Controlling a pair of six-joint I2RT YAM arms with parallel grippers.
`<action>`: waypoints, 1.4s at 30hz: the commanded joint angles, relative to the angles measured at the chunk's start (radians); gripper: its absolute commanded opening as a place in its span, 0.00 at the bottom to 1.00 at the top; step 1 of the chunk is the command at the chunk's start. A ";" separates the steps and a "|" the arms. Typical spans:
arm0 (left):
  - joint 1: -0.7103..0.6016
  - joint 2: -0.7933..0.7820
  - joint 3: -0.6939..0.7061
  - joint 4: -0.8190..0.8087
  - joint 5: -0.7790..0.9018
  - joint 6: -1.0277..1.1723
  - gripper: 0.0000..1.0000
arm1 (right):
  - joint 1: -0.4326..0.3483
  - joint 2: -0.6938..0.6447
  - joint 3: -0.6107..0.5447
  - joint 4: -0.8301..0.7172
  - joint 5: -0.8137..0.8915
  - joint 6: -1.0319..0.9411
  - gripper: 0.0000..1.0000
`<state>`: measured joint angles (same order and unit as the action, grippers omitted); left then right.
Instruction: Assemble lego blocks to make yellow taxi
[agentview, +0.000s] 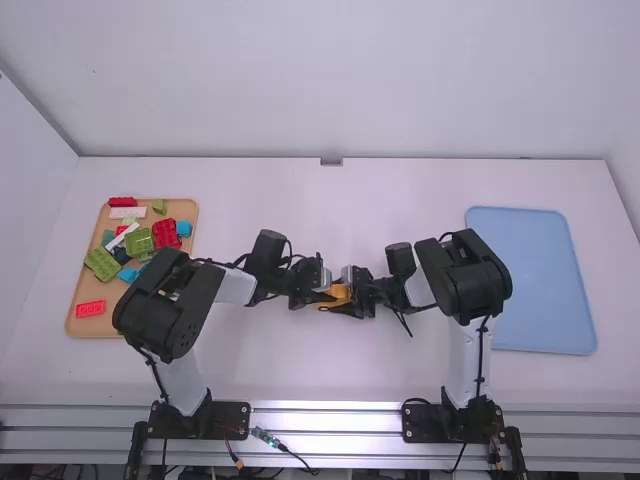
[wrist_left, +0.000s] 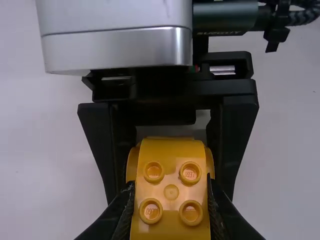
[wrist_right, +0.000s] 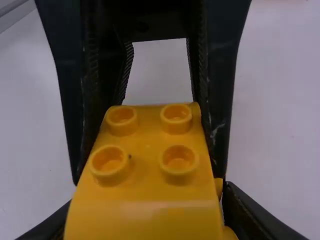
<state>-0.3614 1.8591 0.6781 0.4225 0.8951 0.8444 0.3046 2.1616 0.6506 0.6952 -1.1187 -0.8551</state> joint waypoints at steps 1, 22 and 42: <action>-0.052 0.021 -0.017 -0.021 -0.057 -0.050 0.02 | 0.010 0.017 0.005 -0.002 0.012 0.013 0.43; -0.051 0.021 0.059 -0.223 -0.182 -0.035 0.02 | 0.010 0.017 0.005 0.000 0.019 0.020 0.44; -0.050 0.010 0.060 -0.205 -0.198 -0.029 0.32 | 0.007 0.017 0.005 -0.004 0.020 0.020 0.45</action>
<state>-0.3981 1.8477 0.7589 0.2283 0.7826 0.8341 0.3027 2.1616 0.6506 0.6975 -1.1122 -0.8520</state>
